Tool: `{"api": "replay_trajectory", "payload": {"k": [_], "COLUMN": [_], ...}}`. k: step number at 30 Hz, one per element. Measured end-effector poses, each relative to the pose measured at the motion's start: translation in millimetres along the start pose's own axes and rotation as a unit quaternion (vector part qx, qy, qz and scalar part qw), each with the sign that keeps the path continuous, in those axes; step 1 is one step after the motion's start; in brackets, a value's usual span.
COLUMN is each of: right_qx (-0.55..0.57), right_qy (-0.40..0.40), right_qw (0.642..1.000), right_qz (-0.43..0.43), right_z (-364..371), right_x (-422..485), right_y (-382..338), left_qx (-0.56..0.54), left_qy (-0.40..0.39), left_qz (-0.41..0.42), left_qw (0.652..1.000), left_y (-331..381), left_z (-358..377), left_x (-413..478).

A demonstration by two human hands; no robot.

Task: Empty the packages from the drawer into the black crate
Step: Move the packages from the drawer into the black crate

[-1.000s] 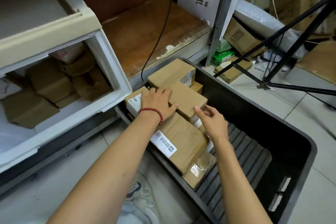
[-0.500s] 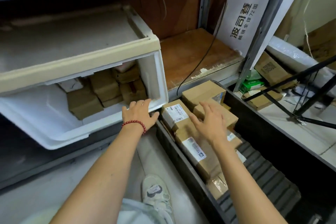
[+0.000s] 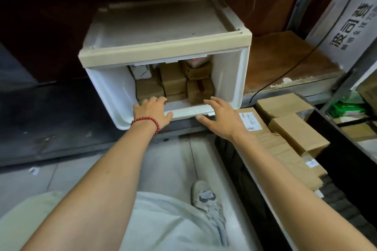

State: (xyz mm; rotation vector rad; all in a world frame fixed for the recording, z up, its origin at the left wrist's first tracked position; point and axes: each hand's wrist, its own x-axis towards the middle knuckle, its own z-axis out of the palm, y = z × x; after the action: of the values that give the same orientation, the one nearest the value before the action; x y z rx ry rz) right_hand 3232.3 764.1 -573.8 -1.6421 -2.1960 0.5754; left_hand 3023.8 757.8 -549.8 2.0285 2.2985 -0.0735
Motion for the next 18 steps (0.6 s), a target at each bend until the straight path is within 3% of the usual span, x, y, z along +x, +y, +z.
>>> {"api": "replay_trajectory", "payload": {"k": [9,18], "right_qx": [-0.016,-0.052], "right_qy": [-0.035,0.02], "right_qw": [0.999,0.998], "right_qz": [-0.036,-0.003], "right_z": [41,92], "right_x": [57,131], "right_y": [-41,-35], "left_qx": [-0.043,-0.134], "left_qy": [0.017,0.053], "left_qz": [-0.03,-0.052], "left_qw": [0.998,0.988], "left_y": [-40,-56], "left_z": [-3,69], "left_x": [31,84]}}
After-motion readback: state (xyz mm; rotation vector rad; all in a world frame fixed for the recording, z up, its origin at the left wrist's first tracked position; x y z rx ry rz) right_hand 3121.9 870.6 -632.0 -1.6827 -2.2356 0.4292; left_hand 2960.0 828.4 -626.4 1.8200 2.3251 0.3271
